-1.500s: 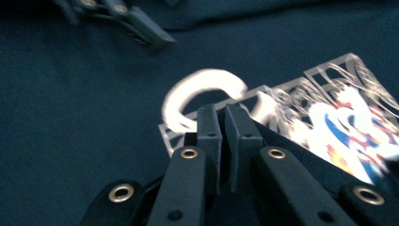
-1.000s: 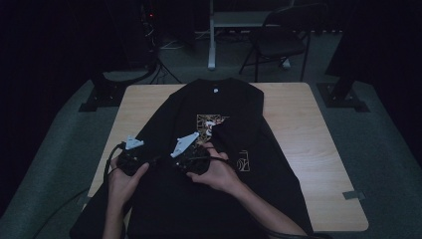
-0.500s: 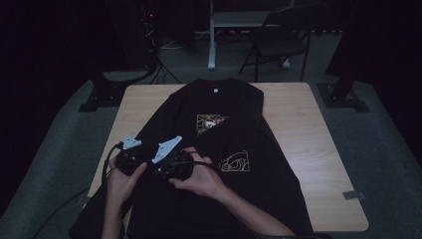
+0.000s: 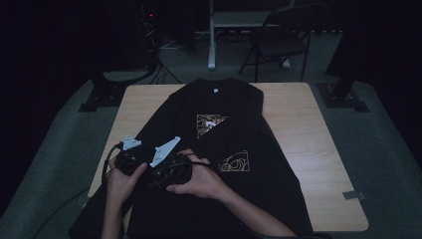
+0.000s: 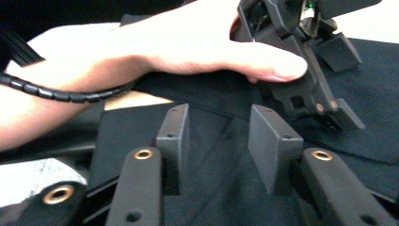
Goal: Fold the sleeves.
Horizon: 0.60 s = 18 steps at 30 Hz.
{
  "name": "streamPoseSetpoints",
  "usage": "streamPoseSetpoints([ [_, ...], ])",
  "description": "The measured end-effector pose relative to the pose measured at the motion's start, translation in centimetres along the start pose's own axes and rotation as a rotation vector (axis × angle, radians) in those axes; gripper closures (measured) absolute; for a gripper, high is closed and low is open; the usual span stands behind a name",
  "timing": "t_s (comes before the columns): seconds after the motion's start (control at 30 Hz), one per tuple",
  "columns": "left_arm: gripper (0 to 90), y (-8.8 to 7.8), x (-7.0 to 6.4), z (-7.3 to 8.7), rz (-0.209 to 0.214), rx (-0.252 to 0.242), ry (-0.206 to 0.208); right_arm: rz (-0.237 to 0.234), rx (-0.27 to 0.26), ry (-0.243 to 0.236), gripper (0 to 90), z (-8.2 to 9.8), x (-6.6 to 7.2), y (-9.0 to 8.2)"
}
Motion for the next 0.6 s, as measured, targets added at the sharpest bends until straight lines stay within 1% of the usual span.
streamPoseSetpoints([
  [0.03, 21.8, 0.0, 0.0, 0.0, -0.001, -0.001, 0.000, 0.013, -0.003, -0.007, 52.5, 0.0, -0.2, -0.1],
  [0.1, 21.8, 0.0, 0.0, 0.0, -0.006, -0.001, 0.002, 0.028, 0.003, -0.016, 49.5, 0.2, -0.4, -0.3],
  [0.13, 21.8, 0.0, 0.0, 0.0, -0.009, -0.001, 0.002, 0.033, 0.003, -0.019, 45.7, 0.3, -0.6, -0.5],
  [0.27, 21.8, 0.0, -0.1, 0.0, -0.010, -0.002, -0.001, 0.064, 0.004, -0.035, 38.5, 0.8, -1.2, -1.2],
  [0.33, 21.8, 0.0, -0.1, 0.0, -0.011, -0.001, 0.000, 0.072, 0.007, -0.039, 37.2, 1.0, -1.5, -1.5],
  [0.37, 21.8, 0.0, 0.0, 0.0, -0.011, -0.001, 0.002, 0.112, 0.009, -0.041, 32.1, 1.7, -2.4, -2.1],
  [0.4, 21.8, 0.0, 0.0, 0.0, -0.011, -0.001, 0.002, 0.112, 0.009, -0.041, 32.1, 1.7, -2.4, -2.1],
  [0.43, 21.8, 0.0, 0.0, 0.0, -0.012, -0.001, 0.002, 0.121, 0.009, -0.036, 31.0, 2.0, -2.8, -2.4],
  [0.47, 21.8, 0.0, 0.0, 0.0, -0.012, 0.000, 0.003, 0.144, 0.010, -0.031, 28.0, 2.6, -3.6, -3.0],
  [0.6, 21.8, 0.0, -0.1, 0.0, -0.015, 0.002, 0.002, 0.193, 0.020, -0.026, 24.3, 3.9, -4.9, -4.2],
])
Point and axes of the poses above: each handheld gripper's, and its own axes: y roughly forward along the jaws, z roughly out of its underside, x roughly to its left, the point moved 9 cm from there along y, roughly forward along the jaws, and after that the axes turned 9 degrees about -x, right-handed, at the moved point
